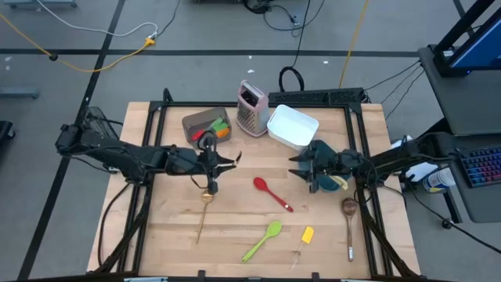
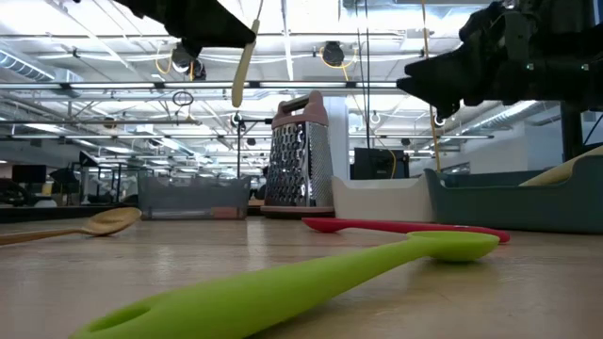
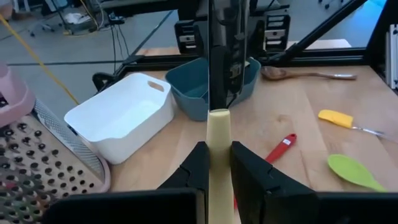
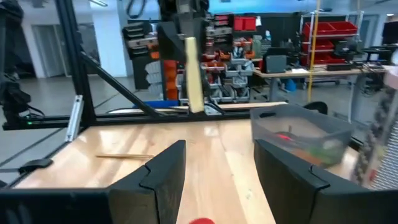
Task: Pick & Place Kitchen Items
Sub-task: Put the yellow table knife into the blue bin
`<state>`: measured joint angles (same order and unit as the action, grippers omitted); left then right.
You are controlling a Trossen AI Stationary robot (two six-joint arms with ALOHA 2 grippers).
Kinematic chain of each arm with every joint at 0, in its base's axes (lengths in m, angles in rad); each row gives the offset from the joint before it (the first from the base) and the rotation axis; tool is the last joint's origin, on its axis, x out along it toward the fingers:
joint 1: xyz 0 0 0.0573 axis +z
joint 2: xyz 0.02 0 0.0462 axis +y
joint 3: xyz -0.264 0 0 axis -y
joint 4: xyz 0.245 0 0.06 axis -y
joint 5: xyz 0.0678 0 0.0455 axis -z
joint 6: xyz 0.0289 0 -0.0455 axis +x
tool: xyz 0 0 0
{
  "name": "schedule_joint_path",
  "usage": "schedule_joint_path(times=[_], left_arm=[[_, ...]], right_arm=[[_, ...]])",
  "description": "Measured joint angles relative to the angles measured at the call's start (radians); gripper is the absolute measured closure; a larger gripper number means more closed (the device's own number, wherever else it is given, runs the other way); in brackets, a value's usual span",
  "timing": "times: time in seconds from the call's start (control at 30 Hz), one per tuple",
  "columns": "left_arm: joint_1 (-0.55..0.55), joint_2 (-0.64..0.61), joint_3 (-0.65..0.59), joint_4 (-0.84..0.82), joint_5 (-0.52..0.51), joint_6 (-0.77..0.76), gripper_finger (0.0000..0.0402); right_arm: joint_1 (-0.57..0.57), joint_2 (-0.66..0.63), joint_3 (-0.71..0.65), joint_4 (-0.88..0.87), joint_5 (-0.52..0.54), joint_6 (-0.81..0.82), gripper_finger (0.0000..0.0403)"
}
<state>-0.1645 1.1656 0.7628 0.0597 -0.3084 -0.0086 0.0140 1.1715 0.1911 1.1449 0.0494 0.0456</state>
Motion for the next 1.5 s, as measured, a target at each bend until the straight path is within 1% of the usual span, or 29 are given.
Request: schedule_joint_path(times=[0.1, 0.3, 0.5, 0.73, 0.9, 1.1, 1.5], left_arm=[[0.028, 0.0, 0.0, 0.002, 0.04, 0.016, 0.0364], [0.061, 0.0, 0.0, 0.028, 0.094, 0.073, 0.0364], [0.066, 0.0, 0.0, 0.052, 0.153, 0.123, 0.0364], [0.066, 0.0, 0.0, 0.093, 0.155, 0.186, 0.0364], [0.066, 0.0, 0.0, 0.135, 0.155, 0.196, 0.0364], [0.064, -0.001, 0.0, 0.181, 0.155, 0.24, 0.0364], [0.064, -0.001, 0.0, 0.201, 0.154, 0.243, 0.0364]], right_arm=[[0.023, 0.047, 0.036, 0.018, 0.005, 0.0, 0.022], [0.053, 0.157, 0.161, 0.018, 0.006, 0.0, 0.022], [0.054, 0.244, 0.264, 0.017, 0.006, -0.004, 0.022], [0.054, 0.346, 0.383, 0.018, 0.006, -0.052, 0.022], [0.053, 0.395, 0.456, 0.017, 0.007, -0.087, 0.022], [0.042, 0.427, 0.512, 0.016, 0.009, -0.096, 0.022], [-0.008, 0.519, 0.627, -0.009, 0.004, -0.087, 0.022]])
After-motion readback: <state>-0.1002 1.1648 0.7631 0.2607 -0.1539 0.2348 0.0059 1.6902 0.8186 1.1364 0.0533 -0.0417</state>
